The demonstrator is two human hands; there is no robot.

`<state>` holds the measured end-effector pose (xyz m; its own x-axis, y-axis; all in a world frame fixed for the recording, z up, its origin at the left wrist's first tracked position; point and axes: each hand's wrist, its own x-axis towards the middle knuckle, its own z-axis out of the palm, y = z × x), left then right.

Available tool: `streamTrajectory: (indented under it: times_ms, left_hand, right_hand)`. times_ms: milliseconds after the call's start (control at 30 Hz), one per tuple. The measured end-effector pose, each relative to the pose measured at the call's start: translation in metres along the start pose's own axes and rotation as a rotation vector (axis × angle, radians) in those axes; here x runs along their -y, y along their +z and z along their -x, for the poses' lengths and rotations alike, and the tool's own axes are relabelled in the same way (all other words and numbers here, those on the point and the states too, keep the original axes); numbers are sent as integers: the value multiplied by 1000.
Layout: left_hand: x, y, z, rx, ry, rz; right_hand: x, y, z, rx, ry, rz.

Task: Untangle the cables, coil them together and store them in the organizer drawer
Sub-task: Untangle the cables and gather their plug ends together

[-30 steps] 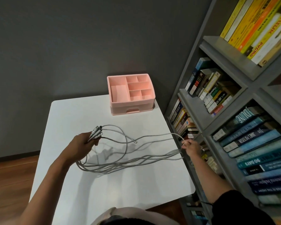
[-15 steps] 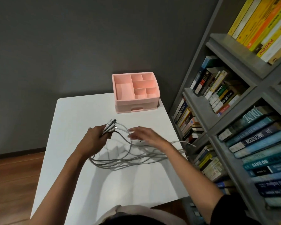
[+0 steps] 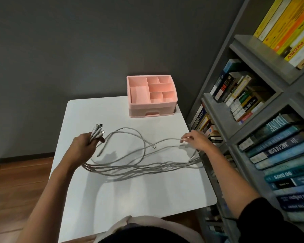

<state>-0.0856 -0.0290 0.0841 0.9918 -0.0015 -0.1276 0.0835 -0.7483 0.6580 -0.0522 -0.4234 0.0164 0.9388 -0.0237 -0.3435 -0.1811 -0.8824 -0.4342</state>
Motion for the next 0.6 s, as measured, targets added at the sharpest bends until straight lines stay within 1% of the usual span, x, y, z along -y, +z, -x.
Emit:
streamTrajectory:
  times_ms: [67, 167, 200, 267, 300, 367, 433, 500, 533, 567, 600]
  left_hand:
    - [2, 0, 2, 8, -8, -26]
    - [3, 2, 1, -1, -18, -45]
    - [2, 3, 1, -7, -17, -45]
    - [1, 4, 0, -21, -6, -27]
    - [0, 4, -1, -31, 1, -14]
    - [-1, 4, -2, -61, 7, 16]
    - [-1, 3, -2, -92, 7, 25]
    - [0, 2, -3, -117, -6, 19]
    - [2, 1, -3, -126, -14, 17]
    - [2, 1, -2, -131, -22, 21]
    - [3, 1, -2, -133, -30, 26]
  right_hand:
    - [-5, -1, -1, -140, 43, 77]
    - [-1, -11, 2, -364, 37, 34]
    - [2, -15, 5, -421, 15, 18]
    - [7, -19, 9, -477, -6, 11]
    - [8, -20, 9, -470, 0, 10]
    - [6, -14, 6, -386, 52, -4]
    - [-6, -3, 3, -198, 133, -27]
    - [-22, 11, 3, 30, 203, 5]
    - [-26, 17, 9, 100, 236, 41]
    - [-27, 23, 15, 123, 262, 64]
    - [-29, 29, 21, 110, 290, 75]
